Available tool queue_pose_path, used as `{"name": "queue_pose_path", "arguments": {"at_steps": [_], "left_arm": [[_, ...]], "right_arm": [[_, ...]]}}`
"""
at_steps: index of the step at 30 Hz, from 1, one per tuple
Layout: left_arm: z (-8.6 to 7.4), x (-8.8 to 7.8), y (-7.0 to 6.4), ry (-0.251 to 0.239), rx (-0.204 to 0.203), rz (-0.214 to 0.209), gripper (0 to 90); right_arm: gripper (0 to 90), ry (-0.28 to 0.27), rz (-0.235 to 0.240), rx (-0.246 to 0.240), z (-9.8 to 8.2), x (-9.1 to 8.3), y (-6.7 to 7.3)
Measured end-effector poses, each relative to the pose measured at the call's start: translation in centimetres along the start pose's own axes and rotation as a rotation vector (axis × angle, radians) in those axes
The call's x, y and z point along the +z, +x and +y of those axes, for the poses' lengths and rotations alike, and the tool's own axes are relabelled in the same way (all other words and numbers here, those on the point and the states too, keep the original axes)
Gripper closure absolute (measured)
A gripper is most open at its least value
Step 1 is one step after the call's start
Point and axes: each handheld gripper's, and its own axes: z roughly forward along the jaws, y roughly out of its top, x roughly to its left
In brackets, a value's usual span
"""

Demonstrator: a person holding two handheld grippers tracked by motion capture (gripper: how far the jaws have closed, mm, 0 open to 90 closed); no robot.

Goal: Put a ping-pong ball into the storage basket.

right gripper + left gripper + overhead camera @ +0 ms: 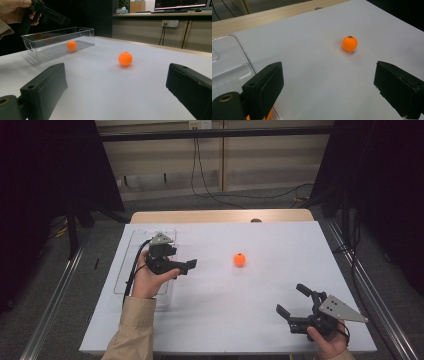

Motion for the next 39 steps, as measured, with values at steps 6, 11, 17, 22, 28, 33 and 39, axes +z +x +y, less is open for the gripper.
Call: {"name": "queue_pose_path", "arguments": {"at_steps": [6,11,17,22,28,33,39], "left_arm": [[0.0,0.3,-0.2,0.008,0.016,-0.006,8.7],[0.0,0.6,-0.4,0.011,0.013,-0.007,8.7],[0.0,1.0,-0.6,0.009,0.018,-0.004,8.4],[0.0,1.3,-0.8,0.006,0.022,-0.001,8.4],[-0.1,1.9,-1.2,0.020,0.030,-0.006,8.3],[-0.1,2.3,-1.6,0.021,0.046,-0.007,8.4],[-0.2,2.7,-1.9,0.016,0.046,-0.010,8.3]], "right_arm": [[2.4,0.005,0.000,-0.005,0.0,0.0,0.0],[2.4,0.002,-0.001,-0.002,0.0,0.0,0.0],[2.4,0.001,0.001,0.002,0.0,0.0,0.0],[2.4,0.001,-0.001,0.002,0.0,0.0,0.0],[2.4,0.004,0.001,-0.007,0.0,0.0,0.0],[2.4,0.001,0.001,0.001,0.0,0.0,0.0],[2.4,0.004,0.001,-0.003,0.0,0.0,-0.1]]}}
